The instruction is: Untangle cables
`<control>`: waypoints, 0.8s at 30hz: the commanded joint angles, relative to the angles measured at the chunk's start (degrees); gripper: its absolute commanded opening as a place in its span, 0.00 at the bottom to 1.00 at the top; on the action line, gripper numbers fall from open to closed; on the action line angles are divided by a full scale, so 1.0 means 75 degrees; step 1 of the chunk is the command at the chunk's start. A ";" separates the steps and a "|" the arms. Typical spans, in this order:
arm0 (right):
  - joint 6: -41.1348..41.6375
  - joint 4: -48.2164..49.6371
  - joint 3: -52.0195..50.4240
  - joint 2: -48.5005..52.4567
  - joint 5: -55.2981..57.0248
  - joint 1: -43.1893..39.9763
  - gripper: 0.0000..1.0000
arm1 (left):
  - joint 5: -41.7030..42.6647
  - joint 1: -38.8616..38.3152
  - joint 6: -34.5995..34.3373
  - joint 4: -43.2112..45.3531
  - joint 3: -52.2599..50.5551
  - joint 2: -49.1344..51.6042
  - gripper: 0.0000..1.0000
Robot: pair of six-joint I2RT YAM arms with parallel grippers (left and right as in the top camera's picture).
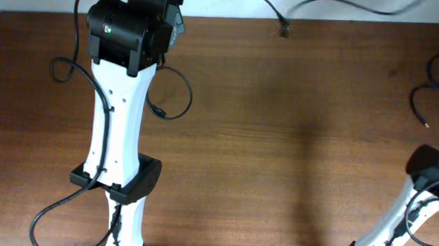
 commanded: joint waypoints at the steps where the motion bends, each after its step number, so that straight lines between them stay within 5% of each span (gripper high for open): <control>1: 0.0195 0.0373 0.0052 -0.0076 0.0370 -0.0259 0.04 | -0.0254 0.0105 0.0114 -0.0003 0.0020 -0.0160 0.00; 8: 0.0831 0.0256 0.0055 -0.0090 -0.0242 -0.0801 0.04 | -0.0248 0.0198 0.0154 -0.0003 0.0020 -0.0160 0.00; 16: 0.0137 0.0256 0.0050 0.0055 -0.0201 0.1766 0.04 | -0.0166 0.0198 0.0154 -0.0003 -0.0262 -0.0160 0.00; 24: 0.0137 0.0224 0.0050 0.1221 0.0385 0.0839 0.04 | -0.0166 0.0198 0.0154 -0.0003 -0.0411 -0.0160 0.00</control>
